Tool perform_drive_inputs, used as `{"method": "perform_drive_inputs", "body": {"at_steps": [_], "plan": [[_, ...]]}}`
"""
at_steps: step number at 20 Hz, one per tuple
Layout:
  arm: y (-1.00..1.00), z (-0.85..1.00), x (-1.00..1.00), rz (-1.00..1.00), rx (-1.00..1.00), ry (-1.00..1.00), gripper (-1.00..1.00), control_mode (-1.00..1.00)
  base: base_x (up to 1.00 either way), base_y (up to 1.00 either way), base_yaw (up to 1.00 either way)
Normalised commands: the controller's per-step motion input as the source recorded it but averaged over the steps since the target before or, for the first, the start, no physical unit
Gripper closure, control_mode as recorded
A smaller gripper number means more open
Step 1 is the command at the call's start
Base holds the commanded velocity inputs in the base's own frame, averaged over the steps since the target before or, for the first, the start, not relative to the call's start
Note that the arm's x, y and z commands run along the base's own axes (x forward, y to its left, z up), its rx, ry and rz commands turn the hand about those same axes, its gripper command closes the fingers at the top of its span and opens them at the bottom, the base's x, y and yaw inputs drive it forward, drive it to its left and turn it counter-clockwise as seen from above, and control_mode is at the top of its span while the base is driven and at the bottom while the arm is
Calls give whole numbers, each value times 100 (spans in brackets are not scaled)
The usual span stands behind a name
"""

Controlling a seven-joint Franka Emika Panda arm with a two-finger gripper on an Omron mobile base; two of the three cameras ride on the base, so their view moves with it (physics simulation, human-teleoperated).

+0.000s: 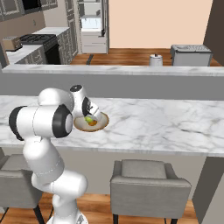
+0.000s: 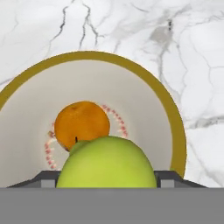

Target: Retrieve the orange and pear from the fridge and place them into the bowl on the dining table.

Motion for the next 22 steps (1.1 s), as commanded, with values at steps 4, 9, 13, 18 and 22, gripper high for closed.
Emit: {"method": "perform_drive_inputs", "body": {"at_steps": [4,9,13,18,22], "plan": [[0,-7,38,-11,0,0,-100,-100,0,0,0],[0,0,5,-11,0,1,-100,-100,0,0,0],[0,4,-12,-9,0,0,-100,-100,0,0,0],[-1,72,-82,-3,0,-9,-100,-100,0,0,0],[-1,100,-81,0,0,-25,-100,-100,0,0,0]]}}
